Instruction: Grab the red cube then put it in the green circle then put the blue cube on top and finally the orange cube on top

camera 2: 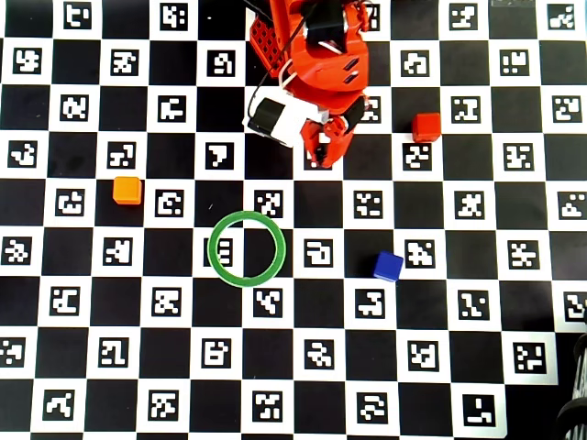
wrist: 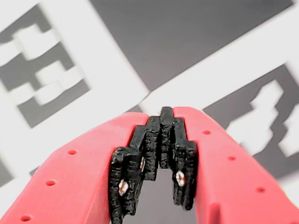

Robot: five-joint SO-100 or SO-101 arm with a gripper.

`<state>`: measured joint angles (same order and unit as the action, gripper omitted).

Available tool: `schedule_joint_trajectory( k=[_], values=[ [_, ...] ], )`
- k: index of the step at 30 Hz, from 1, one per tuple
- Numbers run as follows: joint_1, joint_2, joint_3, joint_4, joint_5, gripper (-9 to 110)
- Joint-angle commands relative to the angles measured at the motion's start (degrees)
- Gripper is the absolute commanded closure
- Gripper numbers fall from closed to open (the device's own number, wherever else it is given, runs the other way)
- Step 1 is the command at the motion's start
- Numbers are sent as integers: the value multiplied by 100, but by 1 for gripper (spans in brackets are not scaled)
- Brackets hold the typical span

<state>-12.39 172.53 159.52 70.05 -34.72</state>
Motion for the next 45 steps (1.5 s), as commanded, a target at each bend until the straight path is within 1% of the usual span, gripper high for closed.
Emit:
schedule_joint_trajectory(
  k=[1, 4, 9, 15, 20, 22, 24, 27, 30, 34, 37, 41, 45],
  values=[
    [-316, -853, -1494, 176, 967, 108],
    [-501, -1670, -2417, 510, 2004, 105],
    [-844, -2786, -3586, 879, 3278, 105],
    [-976, -4113, -5168, 1916, 5212, 105],
    [-1037, -4641, -5563, 2109, 5687, 105],
    [-1107, -4772, -5660, 2268, 6170, 104],
    [-1248, -4896, -5810, 2426, 6486, 102],
    [-1644, -4992, -5924, 2549, 6671, 100],
    [-2171, -4992, -5924, 2698, 7304, 87],
    [-2733, -5203, -6047, 2909, 7778, 74],
    [-3164, -5493, -6311, 3146, 8525, 64],
    [-3630, -5774, -6460, 3164, 9079, 57],
    [-3858, -6170, -6469, 3138, 9272, 51]
  ],
)
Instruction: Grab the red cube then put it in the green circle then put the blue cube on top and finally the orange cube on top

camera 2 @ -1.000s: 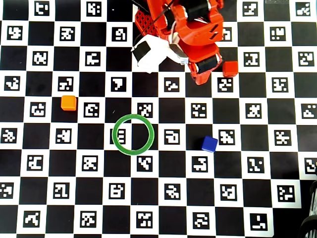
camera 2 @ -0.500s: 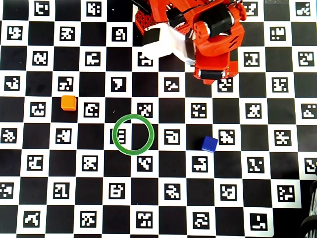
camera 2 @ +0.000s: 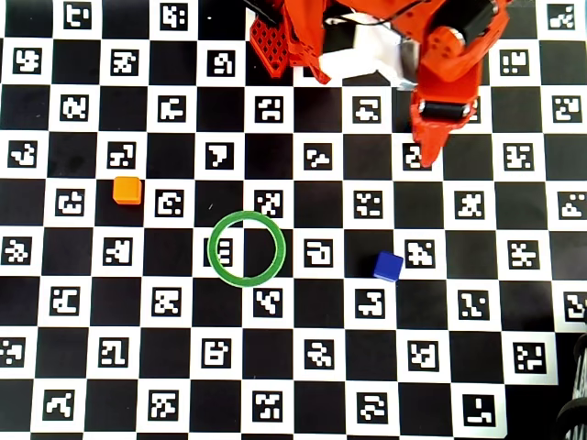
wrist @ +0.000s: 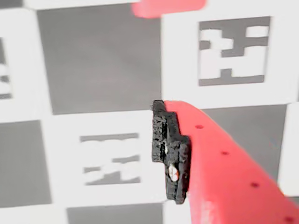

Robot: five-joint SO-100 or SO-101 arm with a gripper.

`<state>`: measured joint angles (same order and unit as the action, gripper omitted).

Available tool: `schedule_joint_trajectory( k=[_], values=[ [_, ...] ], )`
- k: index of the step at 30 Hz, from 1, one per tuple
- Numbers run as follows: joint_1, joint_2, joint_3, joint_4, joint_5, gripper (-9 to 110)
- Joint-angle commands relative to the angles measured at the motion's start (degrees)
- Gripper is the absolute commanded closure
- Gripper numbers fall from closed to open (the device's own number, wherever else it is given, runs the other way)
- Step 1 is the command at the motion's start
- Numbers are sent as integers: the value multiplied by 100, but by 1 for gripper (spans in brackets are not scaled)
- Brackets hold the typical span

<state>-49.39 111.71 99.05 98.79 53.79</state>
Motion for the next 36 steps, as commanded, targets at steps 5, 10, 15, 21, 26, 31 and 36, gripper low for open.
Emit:
schedule_joint_trajectory(
  k=[5, 10, 15, 21, 26, 31, 36],
  values=[
    [-255, -554, -633, 308, 554, 44],
    [-536, -633, -360, 229, 554, 39],
    [-677, -536, 97, -149, 510, 38],
    [-1134, -334, 1037, -1063, 615, 38],
    [-1485, -97, 2057, -2241, 923, 39],
    [-1556, 316, 3006, -3419, 984, 41],
    [-1556, 334, 3182, -3568, 949, 41]
  ],
)
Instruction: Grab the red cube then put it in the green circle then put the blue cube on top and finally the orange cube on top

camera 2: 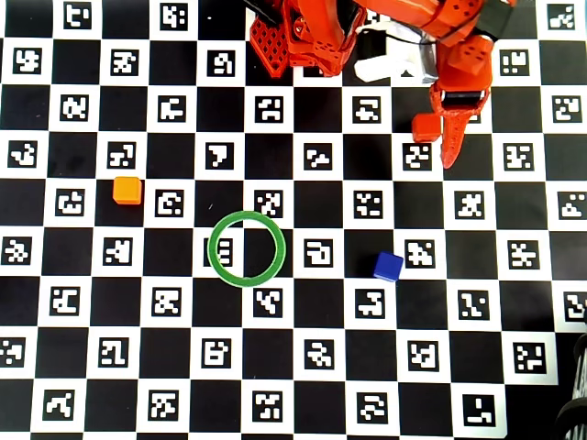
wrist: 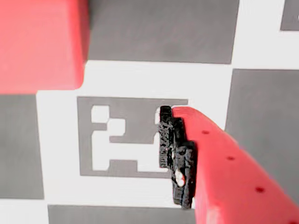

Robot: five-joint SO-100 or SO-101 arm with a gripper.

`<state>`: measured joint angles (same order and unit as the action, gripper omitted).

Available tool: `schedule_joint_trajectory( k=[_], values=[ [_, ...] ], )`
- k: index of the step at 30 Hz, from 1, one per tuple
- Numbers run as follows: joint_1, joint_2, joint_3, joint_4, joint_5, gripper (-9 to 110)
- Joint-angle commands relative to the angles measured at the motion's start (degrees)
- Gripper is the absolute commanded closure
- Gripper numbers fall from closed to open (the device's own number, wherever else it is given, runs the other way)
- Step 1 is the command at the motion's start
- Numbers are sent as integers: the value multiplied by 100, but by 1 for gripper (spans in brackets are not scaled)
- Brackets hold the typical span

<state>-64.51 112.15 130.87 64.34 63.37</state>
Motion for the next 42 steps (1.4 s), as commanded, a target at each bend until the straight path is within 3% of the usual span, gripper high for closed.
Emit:
schedule_joint_trajectory(
  k=[1, 42],
  values=[
    [-35, 290, 44, -185, -9, 41],
    [729, -1037, 105, -1063, -624, 44]
  ],
)
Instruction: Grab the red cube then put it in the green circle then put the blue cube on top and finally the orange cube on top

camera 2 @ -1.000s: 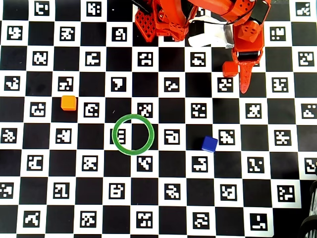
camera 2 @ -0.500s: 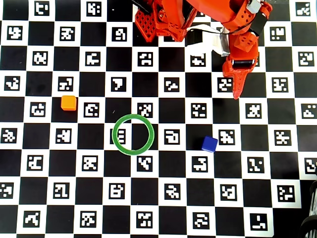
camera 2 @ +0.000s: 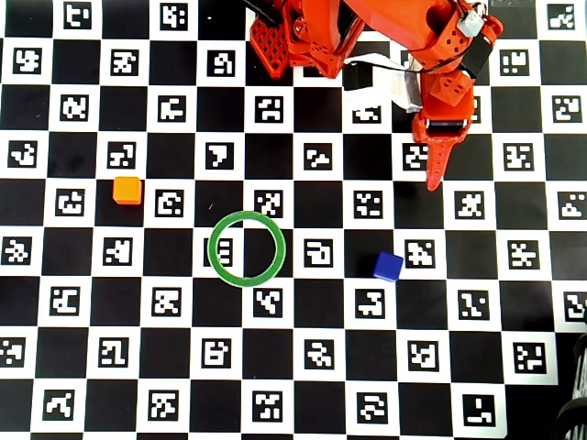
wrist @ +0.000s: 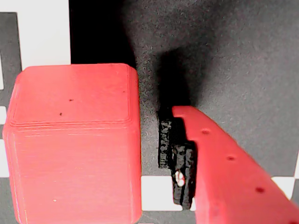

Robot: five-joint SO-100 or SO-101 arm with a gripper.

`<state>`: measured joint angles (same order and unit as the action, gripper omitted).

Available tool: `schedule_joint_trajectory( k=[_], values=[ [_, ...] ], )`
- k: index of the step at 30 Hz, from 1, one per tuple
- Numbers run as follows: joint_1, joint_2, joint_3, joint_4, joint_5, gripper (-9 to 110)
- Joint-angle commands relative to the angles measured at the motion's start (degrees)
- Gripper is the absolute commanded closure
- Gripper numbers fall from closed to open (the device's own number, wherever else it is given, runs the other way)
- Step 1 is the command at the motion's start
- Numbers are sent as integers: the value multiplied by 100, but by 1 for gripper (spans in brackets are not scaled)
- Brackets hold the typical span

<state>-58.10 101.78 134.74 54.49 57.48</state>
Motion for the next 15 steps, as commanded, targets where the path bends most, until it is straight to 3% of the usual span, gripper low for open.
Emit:
schedule_joint_trajectory(
  k=[1, 8, 15],
  values=[
    [97, -9, -281, -105, -62, 46],
    [264, -9, -290, -246, -202, 70],
    [255, -18, -237, -246, -308, 77]
  ],
)
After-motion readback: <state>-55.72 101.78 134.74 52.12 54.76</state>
